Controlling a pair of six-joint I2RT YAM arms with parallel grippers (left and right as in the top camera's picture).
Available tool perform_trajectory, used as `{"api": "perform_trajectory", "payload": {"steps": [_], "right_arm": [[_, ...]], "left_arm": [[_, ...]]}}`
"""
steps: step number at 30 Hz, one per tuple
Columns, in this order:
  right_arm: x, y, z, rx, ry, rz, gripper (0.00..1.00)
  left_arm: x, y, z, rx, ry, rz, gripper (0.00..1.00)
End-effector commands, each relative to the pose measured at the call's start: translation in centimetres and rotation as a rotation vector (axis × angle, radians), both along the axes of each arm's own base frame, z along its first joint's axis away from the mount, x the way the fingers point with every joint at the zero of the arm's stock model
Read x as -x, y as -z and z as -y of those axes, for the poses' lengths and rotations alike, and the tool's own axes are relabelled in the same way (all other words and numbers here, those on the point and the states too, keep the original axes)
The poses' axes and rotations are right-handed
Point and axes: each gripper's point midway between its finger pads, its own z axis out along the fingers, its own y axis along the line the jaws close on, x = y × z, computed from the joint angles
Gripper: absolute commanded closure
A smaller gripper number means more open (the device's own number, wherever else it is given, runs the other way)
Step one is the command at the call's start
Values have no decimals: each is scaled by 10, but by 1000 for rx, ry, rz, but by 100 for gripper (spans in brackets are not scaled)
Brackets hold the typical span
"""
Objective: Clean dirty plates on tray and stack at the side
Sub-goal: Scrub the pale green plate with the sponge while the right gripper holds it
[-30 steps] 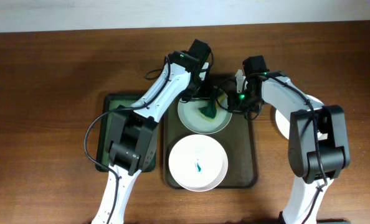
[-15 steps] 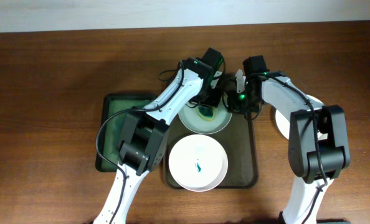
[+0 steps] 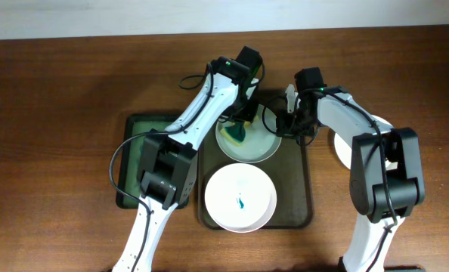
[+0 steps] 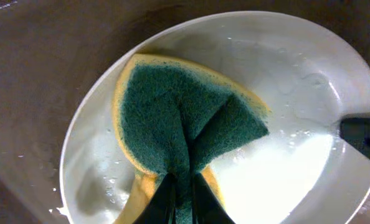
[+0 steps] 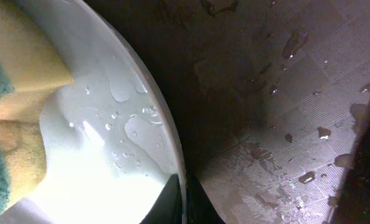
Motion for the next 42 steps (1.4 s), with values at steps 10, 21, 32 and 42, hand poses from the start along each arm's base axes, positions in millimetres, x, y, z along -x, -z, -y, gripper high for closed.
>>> {"api": "perform_trajectory", "payload": {"steps": [10, 21, 32, 42], "right_arm": [[2, 8, 2, 31, -12, -12, 96], [2, 8, 2, 31, -12, -12, 96], [2, 8, 2, 31, -8, -13, 96], [2, 8, 2, 29, 6, -19, 96]], "left_arm": [[7, 12, 7, 4, 31, -72, 60], [-6, -34, 7, 62, -99, -34, 100], [41, 21, 75, 183, 14, -221, 100], [31, 29, 10, -25, -29, -216, 100]]}}
